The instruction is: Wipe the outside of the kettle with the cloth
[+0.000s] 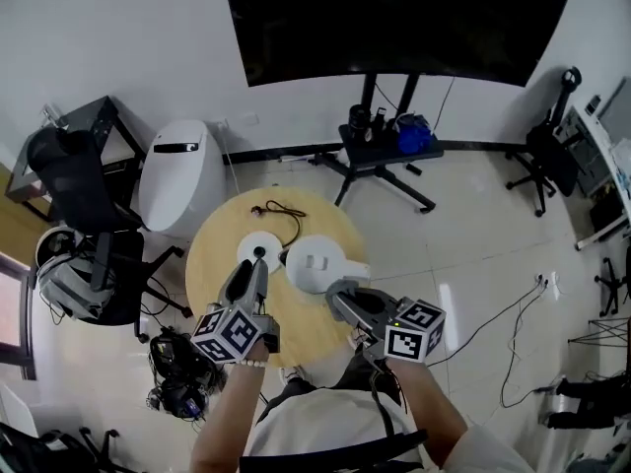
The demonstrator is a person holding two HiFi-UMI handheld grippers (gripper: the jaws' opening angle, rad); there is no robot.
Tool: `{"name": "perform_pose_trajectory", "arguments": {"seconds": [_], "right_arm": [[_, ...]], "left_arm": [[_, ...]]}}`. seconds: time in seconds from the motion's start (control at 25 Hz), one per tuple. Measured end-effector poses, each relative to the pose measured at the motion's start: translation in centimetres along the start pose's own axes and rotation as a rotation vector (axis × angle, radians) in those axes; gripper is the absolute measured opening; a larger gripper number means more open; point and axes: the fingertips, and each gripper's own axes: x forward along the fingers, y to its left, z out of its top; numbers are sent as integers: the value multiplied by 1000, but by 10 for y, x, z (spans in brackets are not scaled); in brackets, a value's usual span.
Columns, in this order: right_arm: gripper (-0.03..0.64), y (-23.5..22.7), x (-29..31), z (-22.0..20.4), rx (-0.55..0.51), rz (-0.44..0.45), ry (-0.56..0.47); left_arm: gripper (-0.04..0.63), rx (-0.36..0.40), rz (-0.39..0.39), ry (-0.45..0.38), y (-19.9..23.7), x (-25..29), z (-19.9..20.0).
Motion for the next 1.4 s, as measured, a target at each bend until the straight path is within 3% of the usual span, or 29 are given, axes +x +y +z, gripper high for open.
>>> {"name": "perform_pose_trajectory", "arguments": {"seconds": [0.24,0.44,0.72,0.88,1.04,1.4], "right_arm": [[31,-14,-3,63,-186,132,76],[31,-35,6,90,-277,282,137],[31,-36,36,113,-377,445,199],[31,-17,50,125,-335,530,208],[31,3,57,131,-378,606,214],[31,10,-20,110,-460,657,250]], "left_arm": [[8,81,192,-111,-8,-43,-2],[8,58,406,-153,-20,-63,-40],[8,-18,605,-276,-51,-96,-78],[8,-49,682,-358,-64,-122,-83],[8,-89,754,-441,-78,-144,-96],[8,-45,830,-450,-150,-165,-148]]}}
